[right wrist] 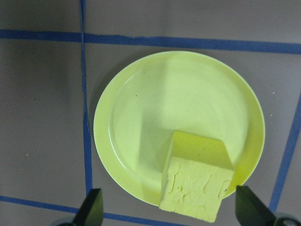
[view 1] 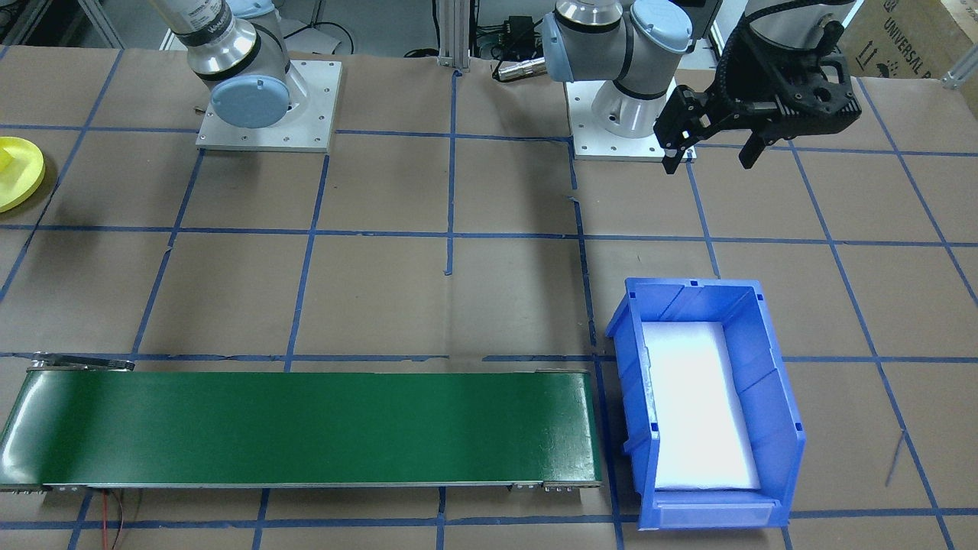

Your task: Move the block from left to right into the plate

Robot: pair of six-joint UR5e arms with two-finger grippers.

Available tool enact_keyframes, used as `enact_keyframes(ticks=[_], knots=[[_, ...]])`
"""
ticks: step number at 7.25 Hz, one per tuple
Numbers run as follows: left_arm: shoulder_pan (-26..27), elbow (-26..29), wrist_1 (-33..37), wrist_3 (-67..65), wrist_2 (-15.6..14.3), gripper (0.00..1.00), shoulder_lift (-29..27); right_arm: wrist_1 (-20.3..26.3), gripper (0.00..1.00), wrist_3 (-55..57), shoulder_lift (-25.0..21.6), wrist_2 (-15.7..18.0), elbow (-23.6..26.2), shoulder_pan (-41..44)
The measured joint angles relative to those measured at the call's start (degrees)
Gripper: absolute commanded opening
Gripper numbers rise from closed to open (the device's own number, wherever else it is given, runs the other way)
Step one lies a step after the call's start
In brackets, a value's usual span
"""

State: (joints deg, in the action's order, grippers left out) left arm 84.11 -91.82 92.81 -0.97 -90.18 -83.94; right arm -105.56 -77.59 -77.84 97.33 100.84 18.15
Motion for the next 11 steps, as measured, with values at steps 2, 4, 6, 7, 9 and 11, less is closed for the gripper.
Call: enact_keyframes(ticks=[2, 4, 6, 7, 9, 11], knots=[[0.0, -0.02, 0.04, 0.0, 0.0, 1.0, 0.02, 12.98, 1.0, 12.47, -3.75, -0.15, -7.46, 9.93], [0.06, -0.02, 0.33, 0.06, 0.0, 1.0, 0.08, 23.99, 1.0, 29.22, -8.8, -0.42, -11.76, 22.42], [0.08, -0.03, 0.43, 0.26, 0.0, 1.0, 0.09, 30.79, 1.0, 44.36, -13.74, -2.57, -12.24, 34.19], [0.07, -0.02, 0.43, 0.39, 0.0, 1.0, 0.09, 32.88, 1.0, 52.49, -15.32, -4.24, -12.32, 40.38], [0.07, -0.03, 0.44, 0.48, 0.0, 1.0, 0.09, 35.58, 1.0, 70.77, -17.98, -7.82, -12.68, 53.39], [0.09, -0.03, 0.44, 0.43, 0.0, 1.0, 0.09, 34.25, 1.0, 85.95, -18.24, -9.26, -12.72, 65.48]])
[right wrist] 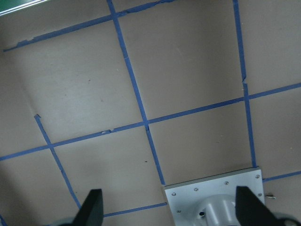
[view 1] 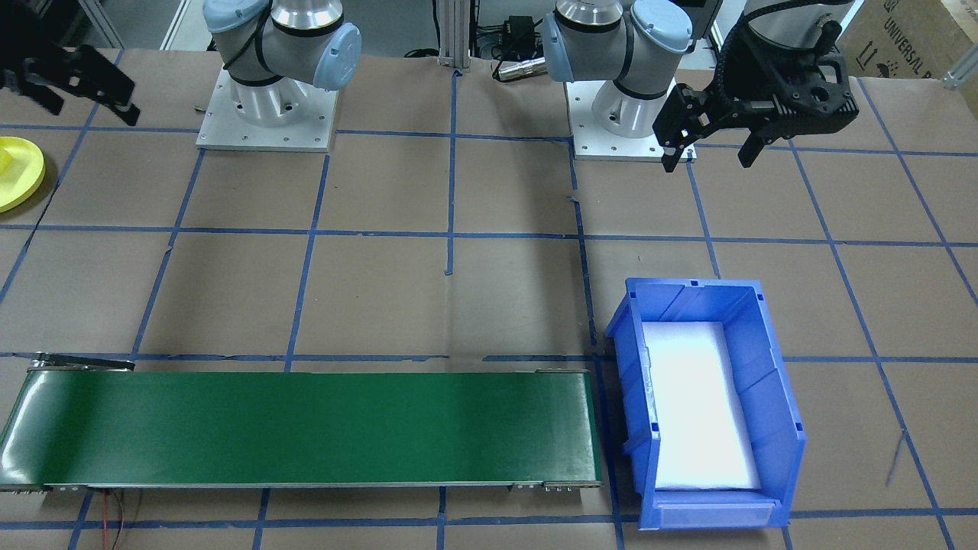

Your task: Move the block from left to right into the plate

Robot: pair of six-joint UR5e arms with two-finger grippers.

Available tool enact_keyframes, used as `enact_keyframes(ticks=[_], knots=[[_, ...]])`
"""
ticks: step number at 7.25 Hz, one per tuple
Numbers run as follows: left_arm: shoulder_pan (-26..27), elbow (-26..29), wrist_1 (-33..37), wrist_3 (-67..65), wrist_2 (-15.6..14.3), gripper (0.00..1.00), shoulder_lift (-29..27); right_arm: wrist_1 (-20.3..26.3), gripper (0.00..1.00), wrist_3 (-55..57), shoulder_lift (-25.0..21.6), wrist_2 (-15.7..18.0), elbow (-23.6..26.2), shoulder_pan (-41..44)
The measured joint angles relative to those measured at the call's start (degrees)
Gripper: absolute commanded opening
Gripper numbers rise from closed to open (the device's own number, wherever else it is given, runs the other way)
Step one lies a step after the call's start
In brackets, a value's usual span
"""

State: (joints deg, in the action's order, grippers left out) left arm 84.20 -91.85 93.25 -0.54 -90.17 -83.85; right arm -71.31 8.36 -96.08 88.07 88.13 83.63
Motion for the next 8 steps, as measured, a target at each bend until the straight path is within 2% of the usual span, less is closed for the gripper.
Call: enact_keyframes(ticks=[2, 4, 6, 8], knots=[[-0.03, 0.0, 0.0, -0.05, 0.0, 1.0, 0.0, -6.86, 1.0, 10.3, 0.21, -0.35, 0.13, 8.27], [-0.01, 0.0, 0.0, -0.15, 0.04, 1.0, 0.0, -14.07, 1.0, 10.26, 0.44, 0.25, 1.31, 9.8], [0.0, 0.0, 0.0, -0.07, 0.01, 1.0, 0.0, -18.08, 1.0, 9.49, 1.67, 0.36, 3.69, 10.02], [0.0, 0.02, 0.08, -0.04, 0.0, 1.0, 0.05, -21.85, 1.0, 9.21, 2.44, 0.52, 3.21, 10.06]])
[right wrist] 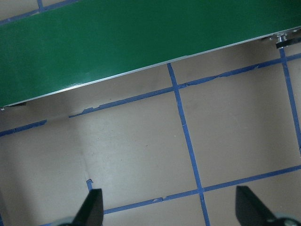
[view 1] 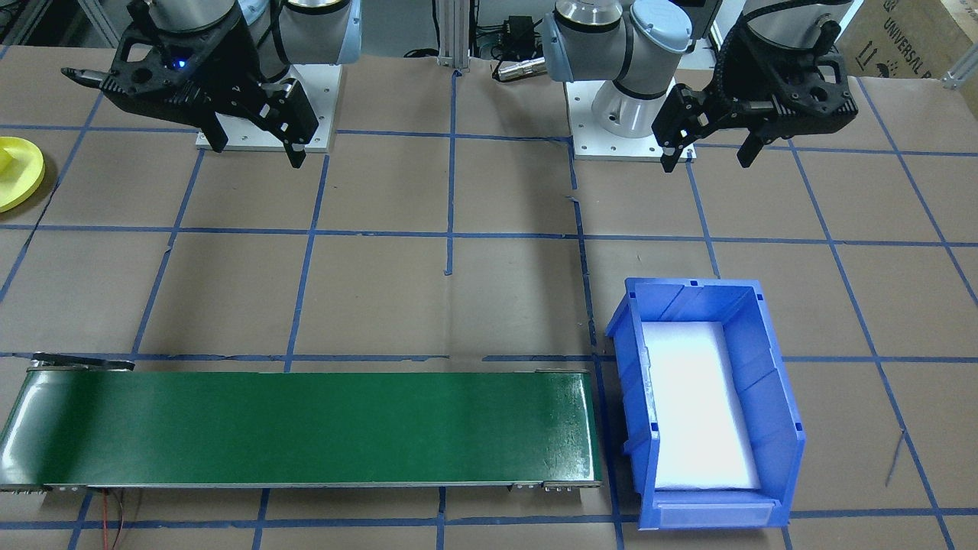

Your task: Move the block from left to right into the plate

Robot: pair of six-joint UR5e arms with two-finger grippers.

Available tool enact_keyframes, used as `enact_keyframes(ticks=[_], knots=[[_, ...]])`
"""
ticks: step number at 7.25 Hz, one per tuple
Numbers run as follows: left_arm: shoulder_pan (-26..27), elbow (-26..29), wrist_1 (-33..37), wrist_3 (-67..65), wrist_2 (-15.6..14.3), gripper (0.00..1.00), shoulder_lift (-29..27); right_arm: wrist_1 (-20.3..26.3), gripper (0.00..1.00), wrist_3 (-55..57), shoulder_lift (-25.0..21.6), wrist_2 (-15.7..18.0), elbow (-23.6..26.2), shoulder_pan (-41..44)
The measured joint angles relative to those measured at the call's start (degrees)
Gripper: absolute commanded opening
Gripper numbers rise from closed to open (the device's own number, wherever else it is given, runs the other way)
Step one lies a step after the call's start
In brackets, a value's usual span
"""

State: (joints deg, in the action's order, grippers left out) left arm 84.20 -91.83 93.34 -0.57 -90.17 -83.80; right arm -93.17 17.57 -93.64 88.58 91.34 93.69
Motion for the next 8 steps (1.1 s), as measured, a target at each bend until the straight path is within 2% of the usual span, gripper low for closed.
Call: enact_keyframes(ticks=[5, 8], knots=[[0.0, 0.06, 0.25, -0.24, 0.14, 1.0, -0.1, 2.41, 1.0, -12.65, -0.18, 0.89, -0.19, 0.08], [0.0, 0.02, 0.22, -0.41, 0.21, 1.0, -0.15, 2.71, 1.0, -13.01, -0.22, 0.79, -0.08, 0.02]])
